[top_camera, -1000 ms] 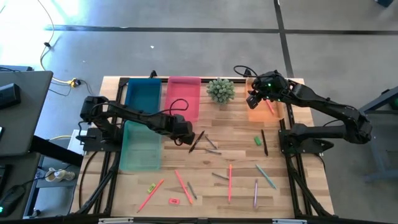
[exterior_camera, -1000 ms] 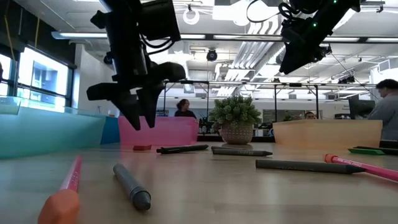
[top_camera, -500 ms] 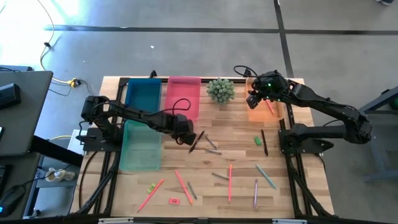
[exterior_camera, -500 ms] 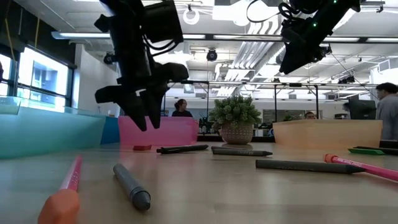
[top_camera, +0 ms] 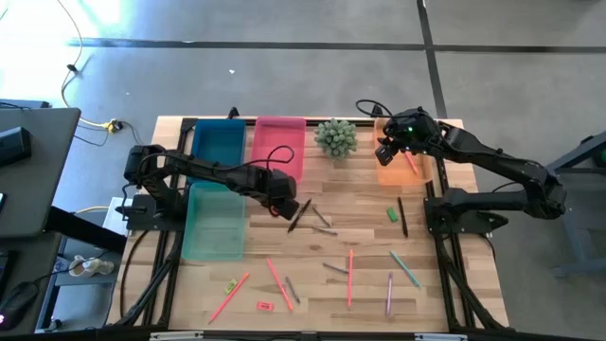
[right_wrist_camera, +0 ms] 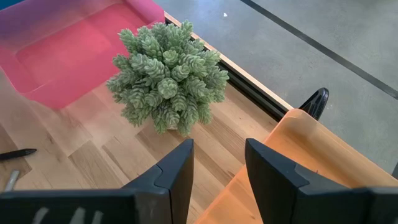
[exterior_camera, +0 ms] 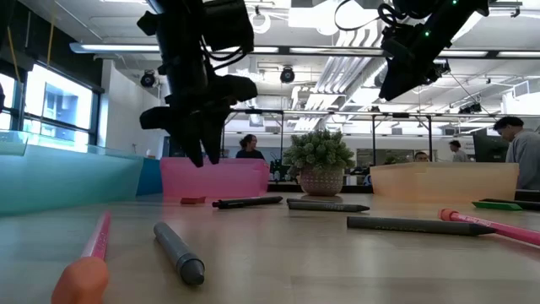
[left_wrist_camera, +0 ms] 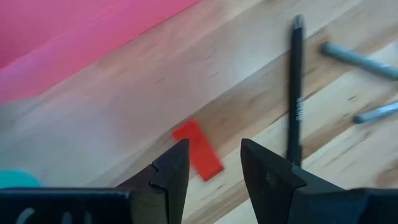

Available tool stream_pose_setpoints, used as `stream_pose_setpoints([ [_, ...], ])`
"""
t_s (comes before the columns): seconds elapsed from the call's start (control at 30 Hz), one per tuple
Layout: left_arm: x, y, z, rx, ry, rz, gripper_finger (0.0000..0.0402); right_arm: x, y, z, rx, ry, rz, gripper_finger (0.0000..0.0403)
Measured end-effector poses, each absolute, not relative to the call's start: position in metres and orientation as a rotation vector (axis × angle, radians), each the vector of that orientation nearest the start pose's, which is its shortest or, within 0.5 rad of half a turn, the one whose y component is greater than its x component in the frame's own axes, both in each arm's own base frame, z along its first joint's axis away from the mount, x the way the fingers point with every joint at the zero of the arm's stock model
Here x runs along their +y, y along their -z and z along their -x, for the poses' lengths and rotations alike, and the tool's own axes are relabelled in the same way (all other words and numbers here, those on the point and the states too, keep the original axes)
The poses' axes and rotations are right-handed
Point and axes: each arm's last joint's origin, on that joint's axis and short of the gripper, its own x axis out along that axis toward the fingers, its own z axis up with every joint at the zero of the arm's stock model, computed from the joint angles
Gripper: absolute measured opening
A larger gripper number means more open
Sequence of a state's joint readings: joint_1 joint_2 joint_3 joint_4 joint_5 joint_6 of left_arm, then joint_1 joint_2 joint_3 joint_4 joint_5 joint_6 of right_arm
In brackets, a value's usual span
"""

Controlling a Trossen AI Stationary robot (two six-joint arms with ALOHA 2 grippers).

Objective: Sort crayons/erasers/pens/pencils in bins
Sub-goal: Put the orange eraser into the pink bin

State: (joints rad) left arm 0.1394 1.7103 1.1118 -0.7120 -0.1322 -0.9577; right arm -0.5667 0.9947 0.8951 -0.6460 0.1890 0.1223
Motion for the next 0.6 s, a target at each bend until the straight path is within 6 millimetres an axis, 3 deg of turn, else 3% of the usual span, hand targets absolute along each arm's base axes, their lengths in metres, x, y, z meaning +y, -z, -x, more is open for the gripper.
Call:
stream_pose_setpoints([
  [0.6,0.047,-0.158,-0.323,1.119,-0.91,0.871,0.0131,-0.11,-0.295,-0.163,0.706,0.765,-0.254,0.0138],
])
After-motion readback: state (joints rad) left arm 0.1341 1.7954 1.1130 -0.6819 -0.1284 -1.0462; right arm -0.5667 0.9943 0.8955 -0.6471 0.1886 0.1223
